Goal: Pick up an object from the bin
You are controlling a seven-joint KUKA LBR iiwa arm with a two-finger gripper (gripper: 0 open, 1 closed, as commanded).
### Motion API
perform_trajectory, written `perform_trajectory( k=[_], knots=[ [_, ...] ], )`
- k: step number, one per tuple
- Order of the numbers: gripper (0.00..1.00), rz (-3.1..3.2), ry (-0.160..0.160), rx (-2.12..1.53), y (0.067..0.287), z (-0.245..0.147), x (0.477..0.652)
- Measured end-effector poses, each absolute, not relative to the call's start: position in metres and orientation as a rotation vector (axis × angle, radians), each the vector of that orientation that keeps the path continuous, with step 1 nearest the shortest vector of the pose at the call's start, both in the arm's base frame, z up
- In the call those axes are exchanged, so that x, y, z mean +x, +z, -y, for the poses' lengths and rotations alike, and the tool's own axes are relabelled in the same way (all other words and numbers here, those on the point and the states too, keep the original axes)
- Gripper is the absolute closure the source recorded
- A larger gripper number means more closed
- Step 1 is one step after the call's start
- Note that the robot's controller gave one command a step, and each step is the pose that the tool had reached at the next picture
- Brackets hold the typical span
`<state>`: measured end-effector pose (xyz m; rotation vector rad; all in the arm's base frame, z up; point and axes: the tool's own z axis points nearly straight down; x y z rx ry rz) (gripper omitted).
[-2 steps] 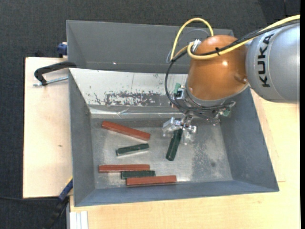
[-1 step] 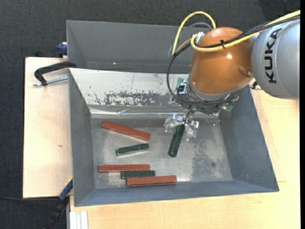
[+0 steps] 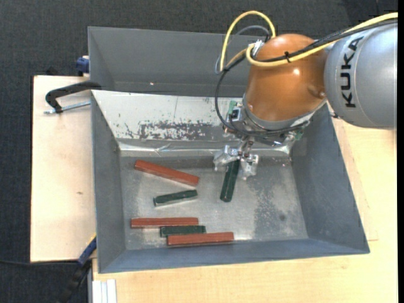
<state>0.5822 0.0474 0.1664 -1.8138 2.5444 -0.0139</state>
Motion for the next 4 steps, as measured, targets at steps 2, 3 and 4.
perform_trajectory(
  k=[2, 3, 4],
  knots=[
    [1.00, -2.580, -0.013, -1.763, 0.161, -0.037, 0.575],
    [1.00, -2.399, 0.005, -2.029, 0.109, -0.029, 0.574],
    [1.00, -2.248, 0.000, -2.186, 0.215, -0.023, 0.583]
  ],
)
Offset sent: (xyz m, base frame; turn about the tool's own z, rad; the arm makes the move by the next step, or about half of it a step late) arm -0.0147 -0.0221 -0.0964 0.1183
